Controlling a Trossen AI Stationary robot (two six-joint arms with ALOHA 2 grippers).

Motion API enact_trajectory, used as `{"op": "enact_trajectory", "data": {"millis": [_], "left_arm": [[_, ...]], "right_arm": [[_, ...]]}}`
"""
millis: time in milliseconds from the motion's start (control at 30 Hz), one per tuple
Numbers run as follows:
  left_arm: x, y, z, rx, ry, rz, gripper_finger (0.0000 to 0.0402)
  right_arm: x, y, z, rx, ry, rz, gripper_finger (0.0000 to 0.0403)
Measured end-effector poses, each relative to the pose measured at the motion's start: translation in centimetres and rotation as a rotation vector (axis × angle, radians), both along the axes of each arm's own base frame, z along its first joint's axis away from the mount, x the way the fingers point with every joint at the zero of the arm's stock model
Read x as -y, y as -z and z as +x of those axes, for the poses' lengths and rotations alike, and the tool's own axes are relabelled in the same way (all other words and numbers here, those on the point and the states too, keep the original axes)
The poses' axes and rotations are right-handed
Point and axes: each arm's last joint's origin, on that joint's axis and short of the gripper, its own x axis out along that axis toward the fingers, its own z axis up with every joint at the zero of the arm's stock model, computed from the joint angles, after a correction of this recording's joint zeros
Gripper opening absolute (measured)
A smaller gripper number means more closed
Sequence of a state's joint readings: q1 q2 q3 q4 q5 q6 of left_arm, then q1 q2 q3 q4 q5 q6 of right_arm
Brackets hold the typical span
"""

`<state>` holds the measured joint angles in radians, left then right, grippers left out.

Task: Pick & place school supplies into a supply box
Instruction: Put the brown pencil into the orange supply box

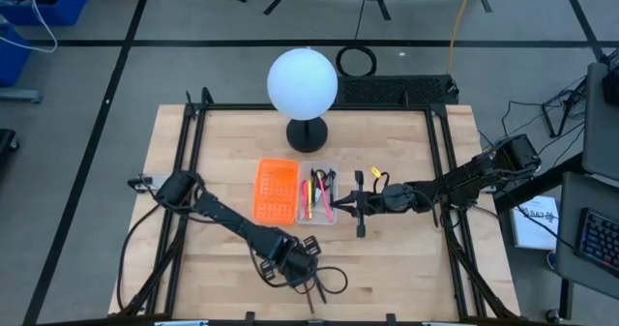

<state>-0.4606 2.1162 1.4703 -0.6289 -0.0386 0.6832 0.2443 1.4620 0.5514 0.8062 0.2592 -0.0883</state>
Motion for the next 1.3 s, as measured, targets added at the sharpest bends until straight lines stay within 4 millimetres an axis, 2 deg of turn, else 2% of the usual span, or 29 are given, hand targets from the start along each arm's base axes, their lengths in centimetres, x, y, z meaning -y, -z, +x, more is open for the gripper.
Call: {"op": "enact_trajectory", "data": {"millis": [267,533,733,867,967,1133,1300], "left_arm": [[-0.4,0.7,0.0,-0.036,0.046,0.005,0.0109],[-0.4,0.8,0.0,-0.039,0.065,0.007,0.0018],[-0.2,0.5,-0.3,-0.021,0.133,0.067,0.0034],[-0.3,-0.5,-0.8,0.010,0.150,0.172,0.0027],[-1.4,-1.8,-1.0,0.029,0.126,0.261,0.0012],[-2.9,-4.5,-1.5,0.054,0.169,0.359,0.0015],[-4.6,-6.9,-1.6,0.088,0.308,0.477,0.0016]], "right_arm": [[0.0,0.1,0.0,-0.008,0.002,0.007,0.0000],[0.0,0.2,0.0,-0.018,0.002,0.004,0.0000],[0.0,0.2,0.0,-0.018,0.004,0.016,0.0000],[0.0,0.2,0.0,-0.017,0.007,0.034,0.0000],[0.0,0.2,0.0,-0.020,0.009,0.044,0.0000],[0.0,0.3,-0.1,-0.028,0.010,0.043,0.0000],[0.0,0.4,-0.1,-0.037,0.014,0.059,0.0000]]}}
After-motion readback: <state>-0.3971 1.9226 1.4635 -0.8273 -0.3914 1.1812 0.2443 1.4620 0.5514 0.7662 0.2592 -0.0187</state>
